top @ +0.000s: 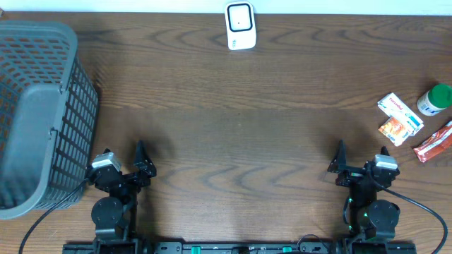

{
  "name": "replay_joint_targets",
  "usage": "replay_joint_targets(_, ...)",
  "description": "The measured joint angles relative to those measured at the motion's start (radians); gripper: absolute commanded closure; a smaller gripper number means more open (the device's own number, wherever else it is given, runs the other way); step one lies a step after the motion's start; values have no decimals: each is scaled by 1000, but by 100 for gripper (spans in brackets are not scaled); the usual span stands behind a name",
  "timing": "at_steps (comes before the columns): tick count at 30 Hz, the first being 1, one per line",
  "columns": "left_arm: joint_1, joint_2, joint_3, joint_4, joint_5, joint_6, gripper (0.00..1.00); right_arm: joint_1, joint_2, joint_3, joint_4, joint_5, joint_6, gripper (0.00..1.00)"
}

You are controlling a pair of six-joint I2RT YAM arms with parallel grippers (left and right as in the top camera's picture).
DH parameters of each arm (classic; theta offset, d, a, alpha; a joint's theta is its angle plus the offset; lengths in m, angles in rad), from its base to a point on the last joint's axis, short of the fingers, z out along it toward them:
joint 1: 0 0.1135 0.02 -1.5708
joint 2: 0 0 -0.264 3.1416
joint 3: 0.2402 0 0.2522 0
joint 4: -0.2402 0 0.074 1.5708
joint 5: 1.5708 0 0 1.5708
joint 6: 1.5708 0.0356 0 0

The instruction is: Scan the item barcode

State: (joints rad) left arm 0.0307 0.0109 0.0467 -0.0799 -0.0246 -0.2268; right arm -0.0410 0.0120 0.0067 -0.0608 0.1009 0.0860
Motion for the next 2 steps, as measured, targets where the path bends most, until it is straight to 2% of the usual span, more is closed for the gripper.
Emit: replay_joint_targets(2, 0, 0, 0, 0, 0, 0, 12, 0, 0, 0, 0, 0, 0, 1)
